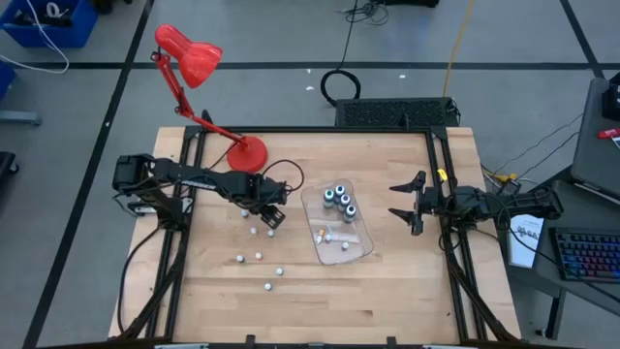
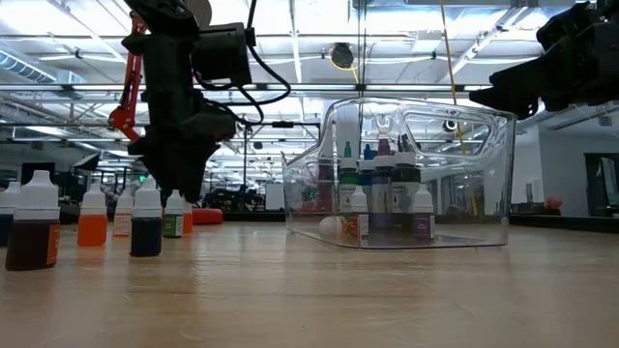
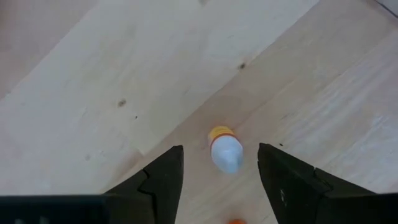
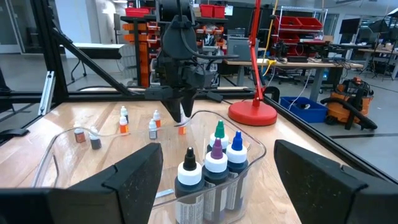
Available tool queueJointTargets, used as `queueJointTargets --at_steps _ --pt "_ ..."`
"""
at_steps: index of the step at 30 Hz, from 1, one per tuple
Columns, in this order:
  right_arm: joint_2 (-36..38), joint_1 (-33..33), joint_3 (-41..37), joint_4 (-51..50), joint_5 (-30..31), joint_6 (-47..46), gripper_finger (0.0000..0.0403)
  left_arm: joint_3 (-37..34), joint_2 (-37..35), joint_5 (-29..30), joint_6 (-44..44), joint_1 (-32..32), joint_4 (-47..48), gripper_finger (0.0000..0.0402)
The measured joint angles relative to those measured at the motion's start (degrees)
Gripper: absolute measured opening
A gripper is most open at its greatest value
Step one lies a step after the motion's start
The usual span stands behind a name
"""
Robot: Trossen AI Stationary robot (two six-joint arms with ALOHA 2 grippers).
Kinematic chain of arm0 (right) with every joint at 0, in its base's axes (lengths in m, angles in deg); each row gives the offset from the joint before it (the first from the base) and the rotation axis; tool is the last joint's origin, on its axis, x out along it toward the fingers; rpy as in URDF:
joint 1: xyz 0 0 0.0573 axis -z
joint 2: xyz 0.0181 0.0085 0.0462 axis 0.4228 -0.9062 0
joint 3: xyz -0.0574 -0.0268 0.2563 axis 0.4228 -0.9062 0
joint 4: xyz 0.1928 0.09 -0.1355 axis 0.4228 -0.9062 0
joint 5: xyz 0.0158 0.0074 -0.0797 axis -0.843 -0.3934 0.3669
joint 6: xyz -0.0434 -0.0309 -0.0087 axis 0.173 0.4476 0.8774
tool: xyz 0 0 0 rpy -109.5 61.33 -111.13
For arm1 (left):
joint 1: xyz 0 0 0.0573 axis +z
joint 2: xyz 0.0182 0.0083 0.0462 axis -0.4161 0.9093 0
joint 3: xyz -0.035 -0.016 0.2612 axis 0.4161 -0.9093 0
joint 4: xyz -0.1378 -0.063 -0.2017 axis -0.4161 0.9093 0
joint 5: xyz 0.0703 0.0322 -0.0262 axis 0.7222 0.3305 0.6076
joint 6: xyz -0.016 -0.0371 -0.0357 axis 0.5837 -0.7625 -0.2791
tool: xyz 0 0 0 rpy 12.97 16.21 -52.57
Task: Pick & Place food coloring
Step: Put the orange food coloring bottle into the transparent container
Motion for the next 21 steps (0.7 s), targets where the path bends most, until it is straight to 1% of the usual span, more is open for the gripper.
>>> queueJointTargets --at_steps 9,13,21 --pt "0.0 0.0 0.0 0.0 0.0 0.0 0.0295 0.0 0.0 0.0 0.7 0.0 -0.9 0.0175" --pt "0.0 0.0 0.0 0.0 0.0 0.0 0.0295 0.0 1.0 -0.1 0.7 0.0 -0.9 0.0163" --pt "0.0 0.0 0.0 0.0 0.0 0.0 0.0295 0.0 3.0 -0.5 1.7 0.0 -1.7 0.0159"
